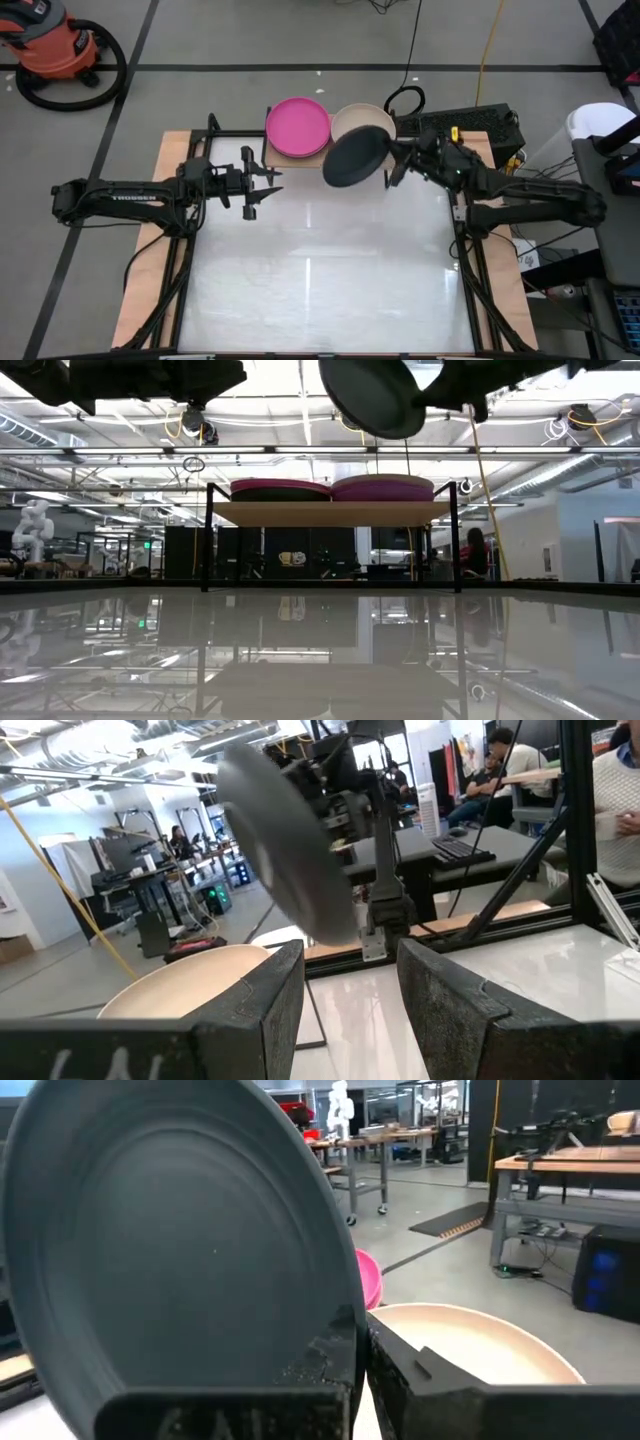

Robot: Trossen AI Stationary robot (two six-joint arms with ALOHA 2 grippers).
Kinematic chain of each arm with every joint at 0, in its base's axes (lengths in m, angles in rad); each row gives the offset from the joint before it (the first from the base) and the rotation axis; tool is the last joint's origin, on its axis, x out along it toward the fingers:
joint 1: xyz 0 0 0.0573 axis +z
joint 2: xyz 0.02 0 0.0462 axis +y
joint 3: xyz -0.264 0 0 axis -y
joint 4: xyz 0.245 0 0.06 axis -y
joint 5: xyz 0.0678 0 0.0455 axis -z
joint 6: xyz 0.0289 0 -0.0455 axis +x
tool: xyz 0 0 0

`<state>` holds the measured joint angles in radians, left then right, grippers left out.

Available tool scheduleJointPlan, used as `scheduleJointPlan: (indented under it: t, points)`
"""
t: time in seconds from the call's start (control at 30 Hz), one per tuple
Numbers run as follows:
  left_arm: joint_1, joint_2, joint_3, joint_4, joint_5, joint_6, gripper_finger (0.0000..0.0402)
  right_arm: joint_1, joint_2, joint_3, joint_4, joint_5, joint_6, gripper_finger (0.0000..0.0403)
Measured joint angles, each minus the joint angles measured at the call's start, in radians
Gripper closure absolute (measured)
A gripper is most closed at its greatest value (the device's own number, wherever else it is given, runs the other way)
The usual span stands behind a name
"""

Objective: Place and stack plates onto a shelf
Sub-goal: Stack the black plate on top of the light brown plate on the shelf

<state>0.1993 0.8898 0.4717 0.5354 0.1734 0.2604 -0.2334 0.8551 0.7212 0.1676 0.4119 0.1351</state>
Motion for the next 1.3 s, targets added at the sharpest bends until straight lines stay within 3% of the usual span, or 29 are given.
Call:
scheduleJointPlan:
  t: [0.37, 0.63, 1.07, 1.3]
  points:
    - [0.000, 0.000, 0.000, 0.000, 0.000, 0.002, 0.0234, -0.234, 0.169, 0.001, 0.132, -0.207, 0.092, 0.0403]
    - [0.000, 0.000, 0.000, 0.000, 0.000, 0.003, 0.0234, -0.345, 0.242, 0.002, 0.148, -0.288, 0.163, 0.0403]
    - [0.000, 0.000, 0.000, -0.003, 0.000, -0.001, 0.0234, -0.383, 0.270, 0.003, 0.169, -0.286, 0.172, 0.0403]
    - [0.000, 0.000, 0.000, -0.010, 0.000, -0.007, 0.0234, -0.416, 0.260, 0.002, 0.267, -0.286, 0.271, 0.0403]
